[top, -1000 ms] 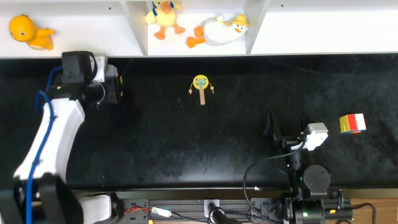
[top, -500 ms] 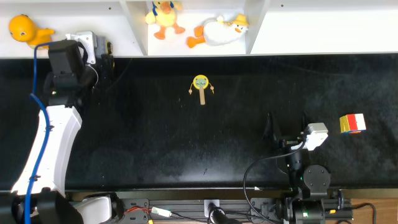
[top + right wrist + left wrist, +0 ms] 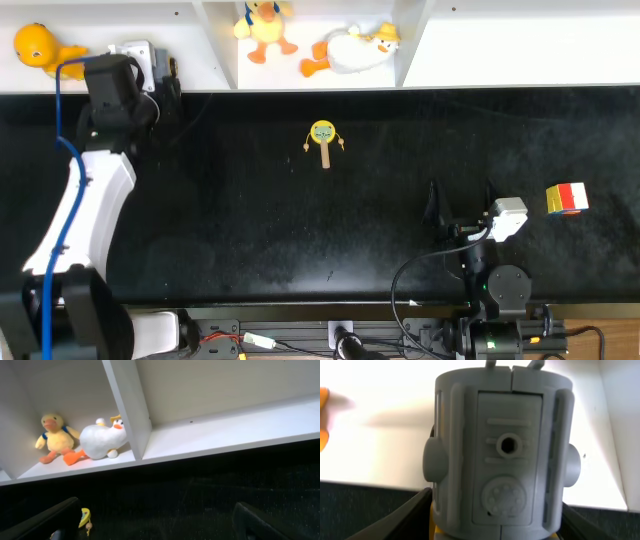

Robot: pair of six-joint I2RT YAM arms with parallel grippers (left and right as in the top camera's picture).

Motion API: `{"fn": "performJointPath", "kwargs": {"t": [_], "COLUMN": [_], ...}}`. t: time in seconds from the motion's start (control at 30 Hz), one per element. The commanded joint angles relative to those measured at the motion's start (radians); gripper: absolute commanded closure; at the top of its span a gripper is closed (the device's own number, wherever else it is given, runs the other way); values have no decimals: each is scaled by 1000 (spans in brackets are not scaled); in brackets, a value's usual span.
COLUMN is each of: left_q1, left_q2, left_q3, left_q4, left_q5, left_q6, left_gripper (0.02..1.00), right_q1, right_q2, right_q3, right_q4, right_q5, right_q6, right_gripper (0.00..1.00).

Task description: Store Toys

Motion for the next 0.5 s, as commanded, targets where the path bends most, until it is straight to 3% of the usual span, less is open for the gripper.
{"fn": "performJointPath", "kwargs": {"t": [0.03,0.5], "left_q1": [-2,-2], "left_q2": [33,90], "left_q3": [76,89], "left_q4": [-3,29], "left_q5": [-12,-12], "left_q6": [18,3], "left_gripper": [982,982], "right_q1": [5,5], "right_q2": [-11,-11], "right_q3": [-14,-14], "right_q4": [6,5], "right_q5": [8,8], "right_q6": [3,3], "right_gripper": [7,5]}}
